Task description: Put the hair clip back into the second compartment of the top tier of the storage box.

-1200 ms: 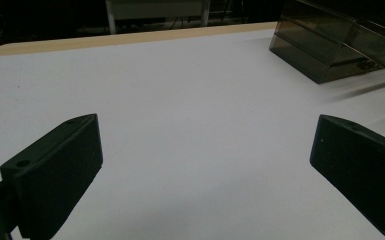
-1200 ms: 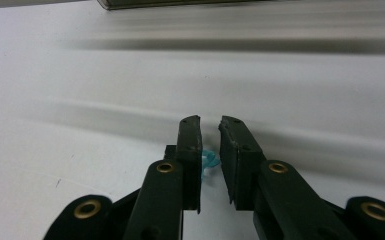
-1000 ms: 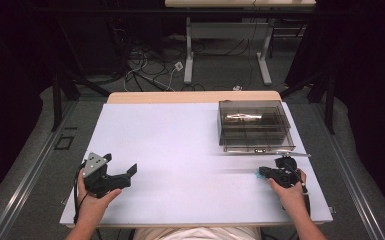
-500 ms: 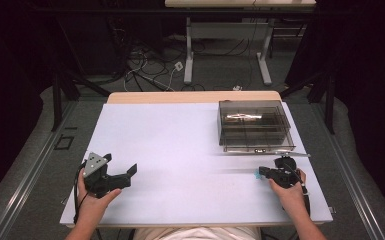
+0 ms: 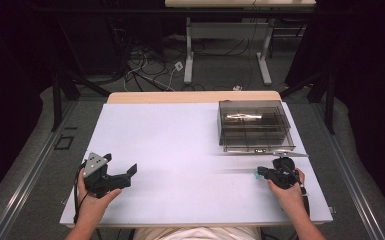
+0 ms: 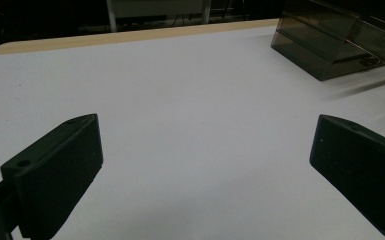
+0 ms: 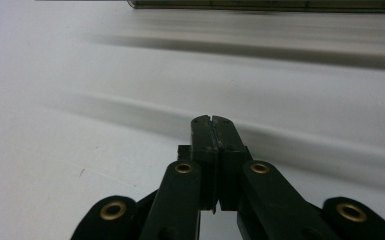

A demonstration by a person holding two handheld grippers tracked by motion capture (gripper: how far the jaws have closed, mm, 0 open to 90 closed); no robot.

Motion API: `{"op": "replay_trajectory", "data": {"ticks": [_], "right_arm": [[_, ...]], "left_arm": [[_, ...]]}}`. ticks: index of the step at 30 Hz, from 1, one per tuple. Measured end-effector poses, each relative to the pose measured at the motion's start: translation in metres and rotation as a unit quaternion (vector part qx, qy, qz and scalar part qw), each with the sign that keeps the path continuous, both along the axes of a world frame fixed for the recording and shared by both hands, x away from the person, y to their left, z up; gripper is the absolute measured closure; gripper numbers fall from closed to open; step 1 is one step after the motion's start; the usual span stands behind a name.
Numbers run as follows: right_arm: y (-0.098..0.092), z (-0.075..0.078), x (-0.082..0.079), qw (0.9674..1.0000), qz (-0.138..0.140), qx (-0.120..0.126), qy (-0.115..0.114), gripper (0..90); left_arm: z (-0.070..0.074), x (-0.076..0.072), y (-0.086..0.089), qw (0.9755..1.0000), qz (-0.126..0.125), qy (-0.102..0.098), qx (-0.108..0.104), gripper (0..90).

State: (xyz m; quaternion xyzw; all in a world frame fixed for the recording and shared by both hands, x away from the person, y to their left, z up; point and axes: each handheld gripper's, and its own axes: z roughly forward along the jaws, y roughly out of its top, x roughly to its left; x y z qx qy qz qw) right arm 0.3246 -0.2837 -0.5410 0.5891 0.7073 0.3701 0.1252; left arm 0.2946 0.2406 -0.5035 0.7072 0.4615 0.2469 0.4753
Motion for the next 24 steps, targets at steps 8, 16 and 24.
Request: {"op": "replay_trajectory", "data": {"ticks": [8, 16, 24], "right_arm": [[0.0010, 0.0021, -0.0017, 1.0000, 0.005, -0.001, -0.007, 89.7], [0.0038, 0.0053, -0.0048, 0.9998, 0.011, -0.002, -0.015, 89.7], [0.0061, 0.0090, -0.0090, 0.9995, 0.020, -0.003, -0.024, 89.7]], "left_arm": [[-0.0002, -0.0001, -0.0005, 1.0000, 0.001, 0.001, -0.002, 0.4], [-0.0002, -0.0001, -0.0003, 1.0000, 0.002, -0.001, -0.004, 0.5], [0.0000, 0.0000, 0.0000, 1.0000, 0.002, -0.002, -0.002, 0.5]]}}
